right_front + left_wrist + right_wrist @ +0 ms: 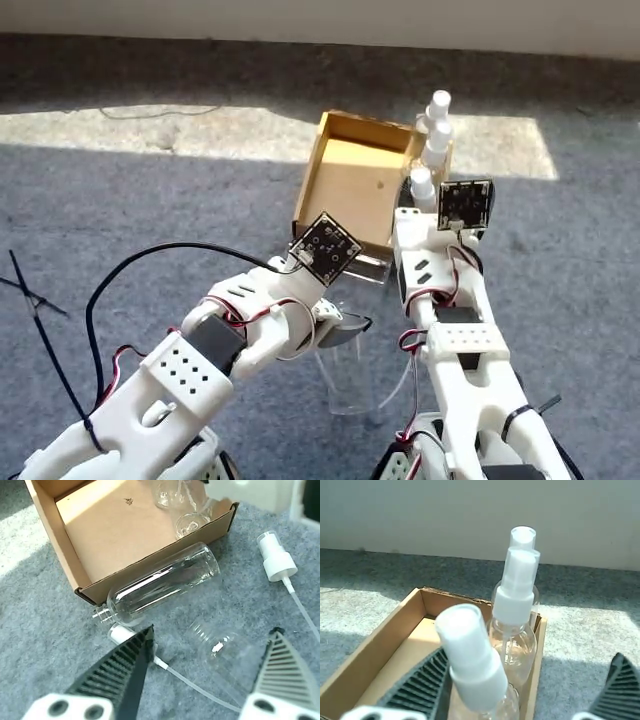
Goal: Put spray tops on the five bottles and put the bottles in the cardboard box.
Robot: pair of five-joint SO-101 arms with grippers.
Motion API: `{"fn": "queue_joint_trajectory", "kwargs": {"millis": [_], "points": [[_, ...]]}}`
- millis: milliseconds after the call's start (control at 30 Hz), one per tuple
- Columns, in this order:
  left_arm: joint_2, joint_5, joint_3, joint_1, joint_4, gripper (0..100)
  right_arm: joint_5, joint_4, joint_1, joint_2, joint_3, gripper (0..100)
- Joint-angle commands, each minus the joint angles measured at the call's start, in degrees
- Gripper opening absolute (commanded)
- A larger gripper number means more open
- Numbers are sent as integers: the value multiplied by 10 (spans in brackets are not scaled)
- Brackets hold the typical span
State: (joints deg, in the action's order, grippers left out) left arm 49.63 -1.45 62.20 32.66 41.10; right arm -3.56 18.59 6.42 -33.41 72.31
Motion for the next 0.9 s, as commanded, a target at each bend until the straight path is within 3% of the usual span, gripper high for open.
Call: {"fn": "queue_joint_trajectory", "kwargs": {"millis": [0, 867], "points": [[7, -2, -6, 5, -11, 322, -3, 0, -4, -22, -32, 375], [7, -2, -7, 5, -11, 322, -4, -56, -6, -22, -90, 427]]}}
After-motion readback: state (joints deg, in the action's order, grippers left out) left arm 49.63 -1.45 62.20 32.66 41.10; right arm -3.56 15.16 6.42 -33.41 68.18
